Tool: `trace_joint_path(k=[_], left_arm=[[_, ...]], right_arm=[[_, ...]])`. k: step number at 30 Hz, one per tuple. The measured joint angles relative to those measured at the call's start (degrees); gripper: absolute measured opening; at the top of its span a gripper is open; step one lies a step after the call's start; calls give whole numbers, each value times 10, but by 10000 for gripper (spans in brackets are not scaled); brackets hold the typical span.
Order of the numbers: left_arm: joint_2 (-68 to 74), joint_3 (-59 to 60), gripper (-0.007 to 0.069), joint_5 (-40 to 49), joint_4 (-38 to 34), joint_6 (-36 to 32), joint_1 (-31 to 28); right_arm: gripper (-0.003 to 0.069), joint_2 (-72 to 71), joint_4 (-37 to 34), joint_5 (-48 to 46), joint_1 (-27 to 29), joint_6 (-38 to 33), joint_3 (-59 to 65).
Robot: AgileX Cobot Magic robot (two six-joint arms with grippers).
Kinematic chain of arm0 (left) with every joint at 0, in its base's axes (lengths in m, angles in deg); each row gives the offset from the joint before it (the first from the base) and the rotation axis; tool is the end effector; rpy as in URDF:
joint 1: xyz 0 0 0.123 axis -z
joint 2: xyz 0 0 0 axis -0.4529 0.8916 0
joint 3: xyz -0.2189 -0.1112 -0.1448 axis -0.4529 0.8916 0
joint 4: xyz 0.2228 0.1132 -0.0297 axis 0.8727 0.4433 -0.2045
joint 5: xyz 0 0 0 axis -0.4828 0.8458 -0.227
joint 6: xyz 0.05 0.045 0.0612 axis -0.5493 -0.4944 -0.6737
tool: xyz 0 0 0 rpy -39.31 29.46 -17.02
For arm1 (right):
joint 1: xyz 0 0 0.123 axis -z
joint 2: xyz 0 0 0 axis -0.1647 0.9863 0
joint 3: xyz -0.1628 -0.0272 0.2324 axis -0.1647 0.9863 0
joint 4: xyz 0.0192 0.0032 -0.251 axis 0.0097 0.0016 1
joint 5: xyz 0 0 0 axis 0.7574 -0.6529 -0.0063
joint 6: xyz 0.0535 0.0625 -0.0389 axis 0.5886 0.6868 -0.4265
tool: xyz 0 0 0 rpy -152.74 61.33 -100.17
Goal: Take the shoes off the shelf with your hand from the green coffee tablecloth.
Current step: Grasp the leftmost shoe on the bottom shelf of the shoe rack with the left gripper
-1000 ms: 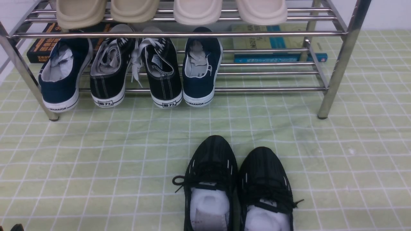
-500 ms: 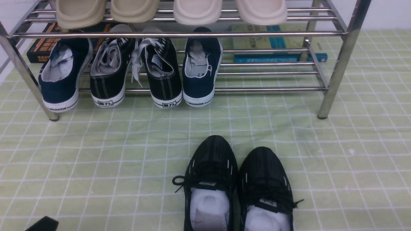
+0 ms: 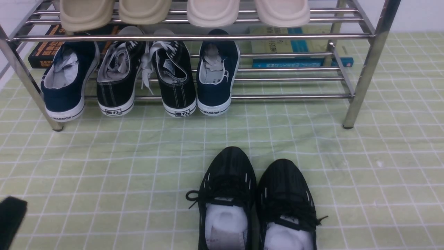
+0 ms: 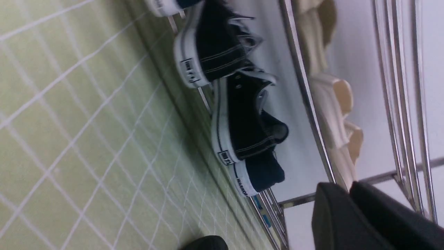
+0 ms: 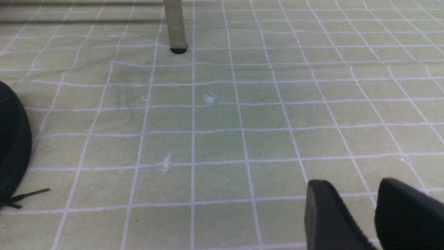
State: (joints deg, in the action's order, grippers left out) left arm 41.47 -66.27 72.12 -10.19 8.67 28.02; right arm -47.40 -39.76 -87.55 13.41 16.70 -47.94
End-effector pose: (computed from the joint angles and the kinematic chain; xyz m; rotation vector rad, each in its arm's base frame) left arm 0.0496 -0.0111 0.2518 -0.7725 1.4994 -0.9302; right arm 0.0519 -0.0035 0.1740 0.1011 1.8750 -0.0203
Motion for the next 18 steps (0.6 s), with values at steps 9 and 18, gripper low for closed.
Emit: trace_joint_path(k=[9,18], left_arm=[[330,-290,1,280,94,-162,0],[632,-508,123,327,194,-203,0]], right_arm=[[237,0,0,0,0,0,0],[237,0,0,0,0,0,0]])
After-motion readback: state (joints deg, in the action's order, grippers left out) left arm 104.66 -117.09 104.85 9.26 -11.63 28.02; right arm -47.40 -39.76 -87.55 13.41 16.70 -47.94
